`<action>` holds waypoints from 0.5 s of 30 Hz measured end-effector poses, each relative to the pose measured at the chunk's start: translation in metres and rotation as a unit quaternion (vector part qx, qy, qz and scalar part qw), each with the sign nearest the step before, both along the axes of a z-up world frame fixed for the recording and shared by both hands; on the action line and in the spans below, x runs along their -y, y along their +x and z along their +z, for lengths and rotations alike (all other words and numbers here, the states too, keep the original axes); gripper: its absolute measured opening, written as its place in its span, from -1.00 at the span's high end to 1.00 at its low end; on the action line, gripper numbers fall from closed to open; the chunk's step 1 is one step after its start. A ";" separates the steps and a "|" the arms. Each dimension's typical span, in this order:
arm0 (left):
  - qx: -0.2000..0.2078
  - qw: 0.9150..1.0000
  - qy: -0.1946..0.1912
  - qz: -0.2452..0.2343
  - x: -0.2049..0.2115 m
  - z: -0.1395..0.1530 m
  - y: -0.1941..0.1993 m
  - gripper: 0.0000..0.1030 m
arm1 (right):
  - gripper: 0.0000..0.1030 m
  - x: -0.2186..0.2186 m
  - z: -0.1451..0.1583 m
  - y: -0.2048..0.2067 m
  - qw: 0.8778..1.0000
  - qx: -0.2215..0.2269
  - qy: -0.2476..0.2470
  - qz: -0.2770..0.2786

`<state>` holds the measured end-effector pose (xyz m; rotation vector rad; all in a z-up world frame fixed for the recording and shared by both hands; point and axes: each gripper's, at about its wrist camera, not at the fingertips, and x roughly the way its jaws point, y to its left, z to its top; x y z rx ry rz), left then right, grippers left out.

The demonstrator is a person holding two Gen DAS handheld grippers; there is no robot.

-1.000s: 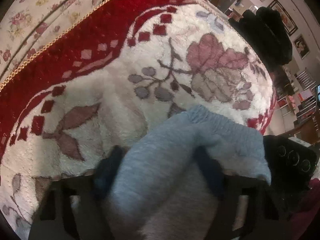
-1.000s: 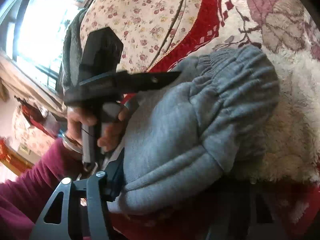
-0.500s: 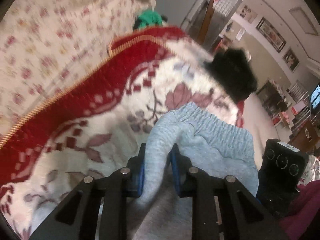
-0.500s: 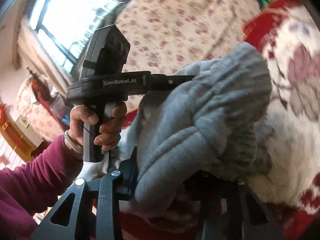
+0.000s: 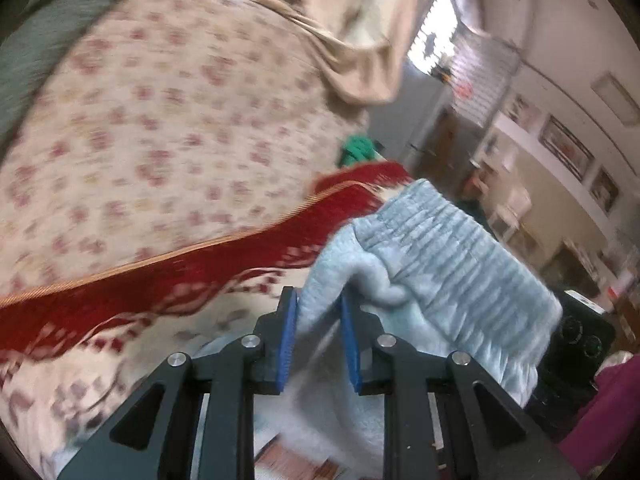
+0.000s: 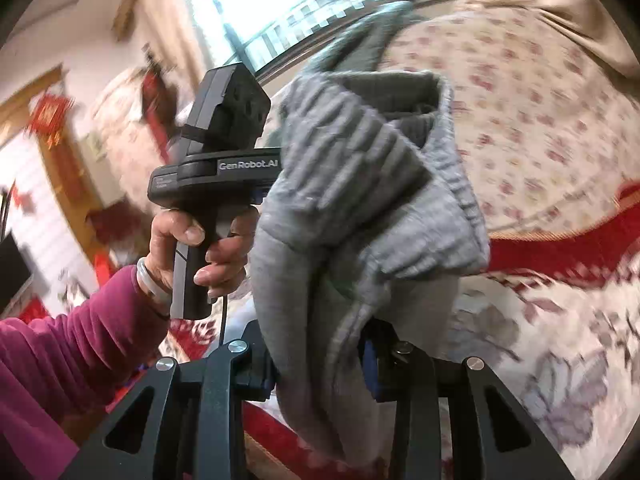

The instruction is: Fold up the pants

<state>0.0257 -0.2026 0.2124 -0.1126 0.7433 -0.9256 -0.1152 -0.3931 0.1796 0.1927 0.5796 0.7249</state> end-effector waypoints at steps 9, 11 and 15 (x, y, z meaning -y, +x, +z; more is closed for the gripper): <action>-0.025 0.979 0.021 0.199 -0.173 -0.047 -0.023 0.71 | 0.30 -0.144 -0.053 0.015 0.986 -0.016 -0.116 0.118; -0.037 0.971 0.020 0.237 -0.205 -0.058 -0.032 0.71 | 0.30 -0.167 -0.073 0.016 0.981 -0.028 -0.135 0.138; -0.042 0.959 0.041 0.276 -0.234 -0.067 -0.053 0.69 | 0.29 -0.205 -0.105 0.012 0.968 -0.022 -0.187 0.168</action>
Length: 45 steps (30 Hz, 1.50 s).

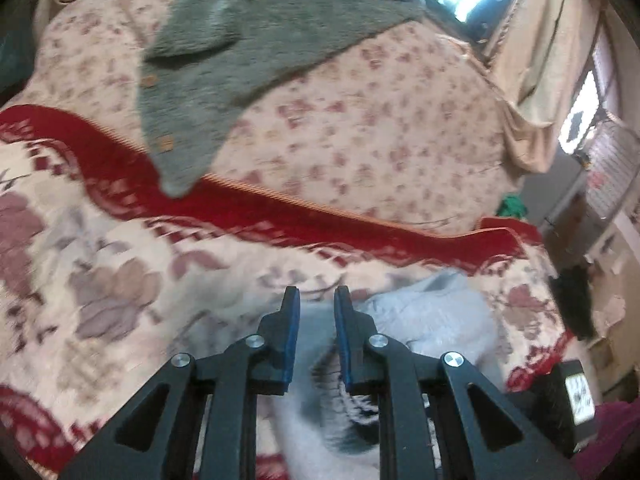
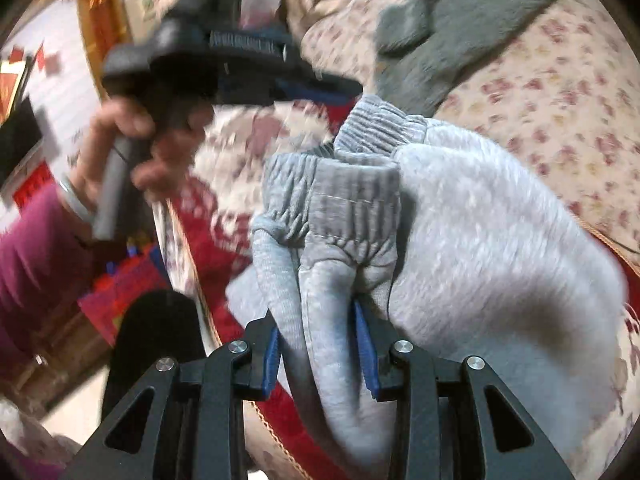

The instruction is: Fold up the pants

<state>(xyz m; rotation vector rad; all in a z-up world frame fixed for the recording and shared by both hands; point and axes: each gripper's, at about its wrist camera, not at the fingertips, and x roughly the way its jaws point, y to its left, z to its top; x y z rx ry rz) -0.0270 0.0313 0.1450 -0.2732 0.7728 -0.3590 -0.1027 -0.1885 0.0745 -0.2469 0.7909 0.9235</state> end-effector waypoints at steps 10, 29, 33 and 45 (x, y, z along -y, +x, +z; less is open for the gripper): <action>0.046 0.997 -0.003 -0.067 0.062 0.033 -0.034 -0.23 | -0.68 0.016 0.022 -0.034 0.998 0.012 0.043 0.052; 0.012 0.991 0.055 -0.122 0.164 0.004 -0.070 -0.44 | -0.68 0.172 0.047 0.049 0.968 -0.011 0.059 -0.243; -0.022 0.994 0.077 -0.077 0.143 -0.022 -0.070 -0.44 | -0.68 0.139 0.038 0.067 0.974 0.000 0.024 -0.227; -0.031 0.998 0.030 -0.046 0.105 -0.058 -0.076 -0.43 | -0.86 0.057 0.007 0.096 0.975 0.039 -0.056 -0.210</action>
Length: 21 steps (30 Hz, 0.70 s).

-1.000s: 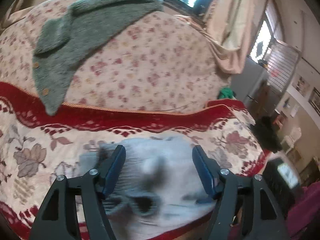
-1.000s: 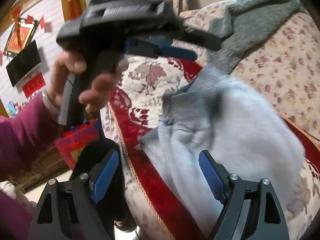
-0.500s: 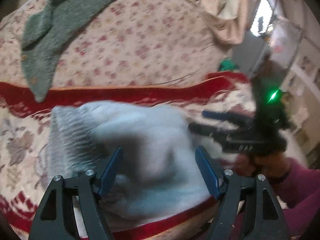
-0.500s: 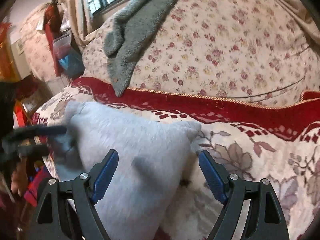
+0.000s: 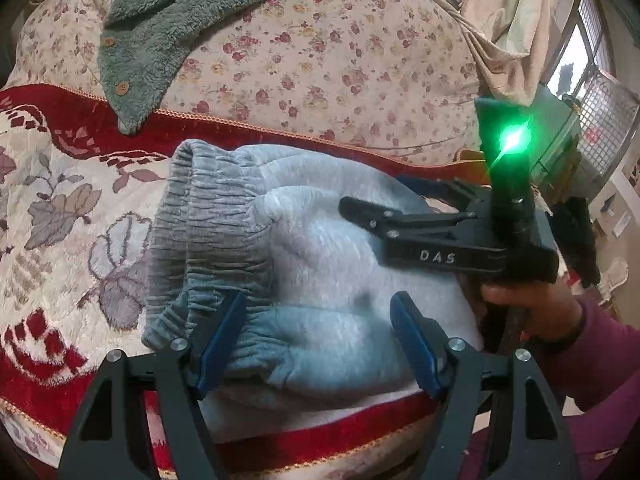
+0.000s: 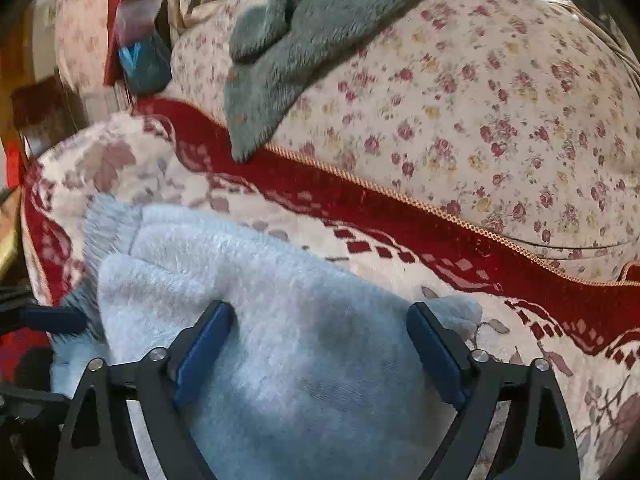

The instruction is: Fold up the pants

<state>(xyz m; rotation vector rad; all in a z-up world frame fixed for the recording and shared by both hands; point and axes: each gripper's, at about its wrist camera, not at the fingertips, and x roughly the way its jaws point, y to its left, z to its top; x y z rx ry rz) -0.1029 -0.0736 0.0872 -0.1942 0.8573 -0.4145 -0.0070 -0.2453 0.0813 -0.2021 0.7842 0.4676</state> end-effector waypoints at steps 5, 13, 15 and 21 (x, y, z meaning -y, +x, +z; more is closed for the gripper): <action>0.009 0.999 0.018 0.028 0.012 0.003 0.004 -0.43 | -0.86 0.014 -0.004 0.001 0.999 -0.003 0.039 -0.007; 0.027 0.995 0.058 0.071 0.030 0.018 -0.003 -0.47 | -0.85 0.036 0.013 -0.019 0.997 -0.010 0.071 -0.028; 0.035 0.994 0.071 0.079 0.034 0.022 -0.005 -0.55 | -0.85 0.042 0.015 -0.023 0.996 -0.019 0.077 -0.031; 0.062 0.987 0.091 0.114 0.041 0.038 -0.009 -0.64 | -0.85 0.064 0.015 -0.035 0.993 -0.044 0.097 -0.059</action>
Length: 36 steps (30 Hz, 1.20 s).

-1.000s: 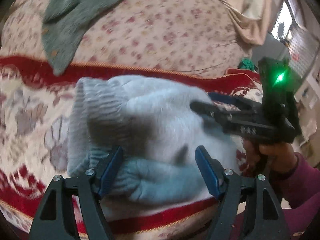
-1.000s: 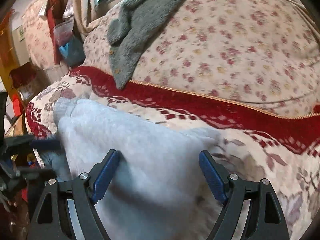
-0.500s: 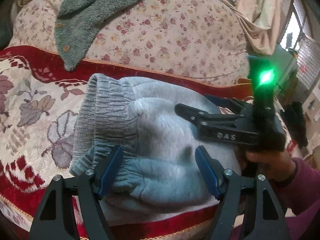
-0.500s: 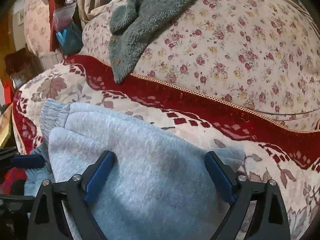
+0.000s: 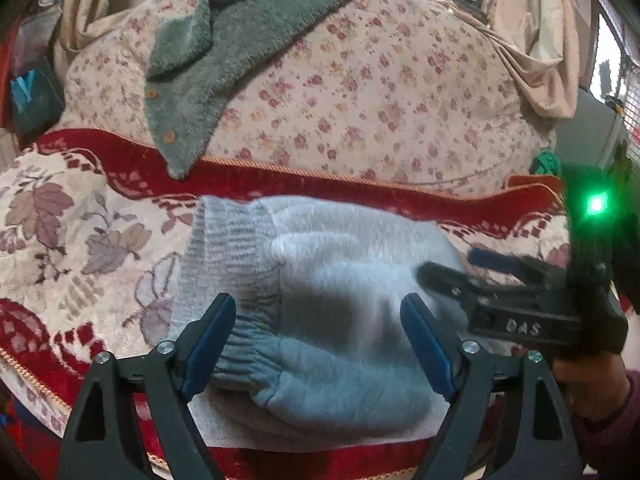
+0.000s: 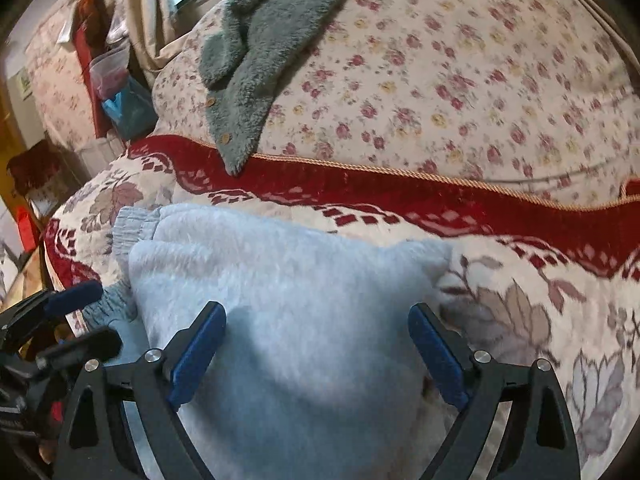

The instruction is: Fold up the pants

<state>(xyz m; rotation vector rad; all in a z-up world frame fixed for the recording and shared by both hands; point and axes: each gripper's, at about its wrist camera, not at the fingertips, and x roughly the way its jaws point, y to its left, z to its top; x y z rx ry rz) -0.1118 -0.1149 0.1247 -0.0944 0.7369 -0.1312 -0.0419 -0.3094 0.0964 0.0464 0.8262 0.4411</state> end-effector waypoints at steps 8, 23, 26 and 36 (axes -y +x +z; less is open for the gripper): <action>0.021 0.999 0.028 0.040 0.007 0.010 -0.002 -0.76 | -0.85 0.016 0.008 -0.014 1.000 -0.003 0.011 -0.022; -0.011 0.998 -0.053 0.043 -0.042 0.003 -0.004 -0.99 | -0.91 0.034 0.002 -0.027 0.998 -0.039 0.047 0.006; -0.033 0.994 -0.100 0.041 -0.067 -0.012 0.001 -0.99 | -0.94 0.042 -0.014 -0.022 0.995 -0.076 0.061 0.002; -0.091 0.979 -0.179 0.039 -0.104 -0.064 0.032 -0.99 | -1.00 0.058 -0.060 0.010 0.960 -0.182 0.214 0.000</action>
